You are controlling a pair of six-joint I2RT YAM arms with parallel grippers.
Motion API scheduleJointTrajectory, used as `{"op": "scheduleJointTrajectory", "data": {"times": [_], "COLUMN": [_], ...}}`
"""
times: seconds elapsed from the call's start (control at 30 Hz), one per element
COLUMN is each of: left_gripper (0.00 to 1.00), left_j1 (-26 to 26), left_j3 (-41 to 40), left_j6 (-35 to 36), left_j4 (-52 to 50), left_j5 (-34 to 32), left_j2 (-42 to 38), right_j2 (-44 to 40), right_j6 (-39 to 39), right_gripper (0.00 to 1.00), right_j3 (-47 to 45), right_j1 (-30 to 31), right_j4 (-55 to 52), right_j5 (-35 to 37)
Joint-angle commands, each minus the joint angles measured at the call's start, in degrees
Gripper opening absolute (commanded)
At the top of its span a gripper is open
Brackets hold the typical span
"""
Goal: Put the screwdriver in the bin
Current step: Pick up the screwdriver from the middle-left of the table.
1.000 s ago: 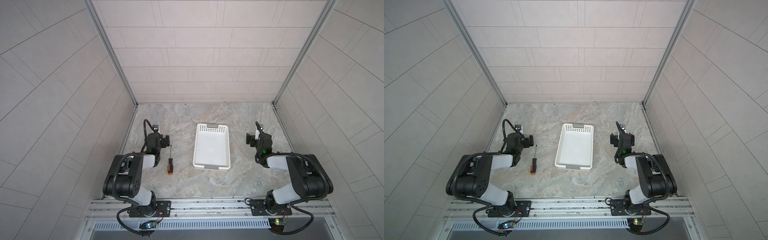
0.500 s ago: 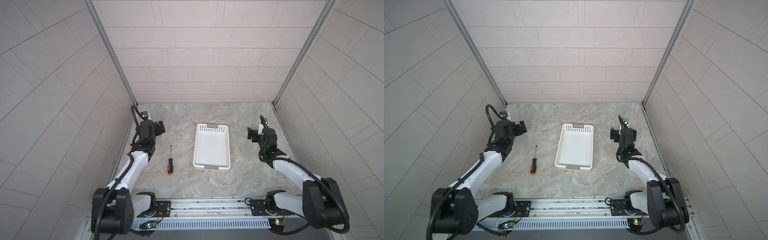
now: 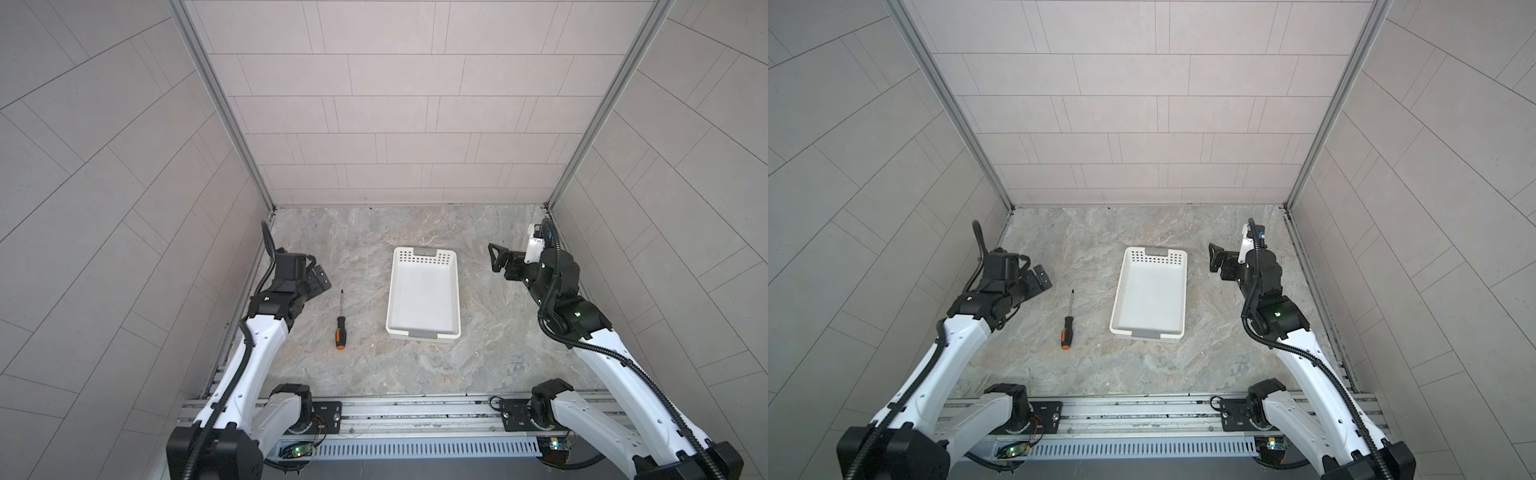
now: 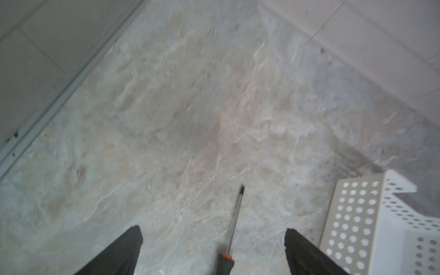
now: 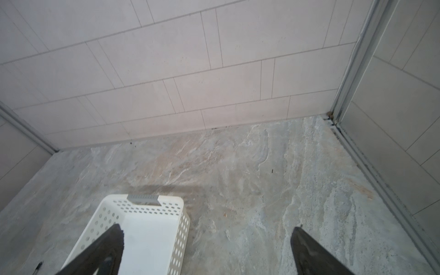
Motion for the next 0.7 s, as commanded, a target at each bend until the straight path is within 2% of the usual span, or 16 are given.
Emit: {"op": "scheduleJointTrajectory", "data": {"times": [0.0,0.1,0.17,0.37,0.53,0.67], "left_gripper": [0.99,0.99,0.99,0.99,0.99,0.98], "left_j1": [-3.5,-8.7,-11.0,-14.7,-16.5,-16.8], "left_j3": [-2.2,-3.0,-4.4,-8.0,-10.6,-11.4], "left_j6": [-4.8,-7.3,-8.9,-12.7,-13.8,-10.9], "left_j4": [-6.6,-10.7,-11.5,-13.0,-11.7,-8.1], "left_j5": [-1.2,-7.2,-8.7,-12.2,-11.7,-9.5], "left_j2": [-3.9,-6.3,-7.5,-8.7,-7.8,-6.8], "right_j2": [-1.6,-3.0,-3.8,-4.8,-4.9,-5.8], "right_j6": [1.3,1.5,1.7,1.0,1.5,1.0], "right_gripper": [1.00,1.00,1.00,1.00,1.00,1.00], "right_j3": [-0.8,-3.5,-5.8,-9.9,-13.4,-16.3], "right_j1": [2.7,4.2,4.4,4.4,4.4,4.4], "right_j4": [-7.3,-9.1,-9.0,-8.1,-8.7,-7.1], "right_j5": [0.2,2.6,3.4,7.7,9.1,10.8]}}
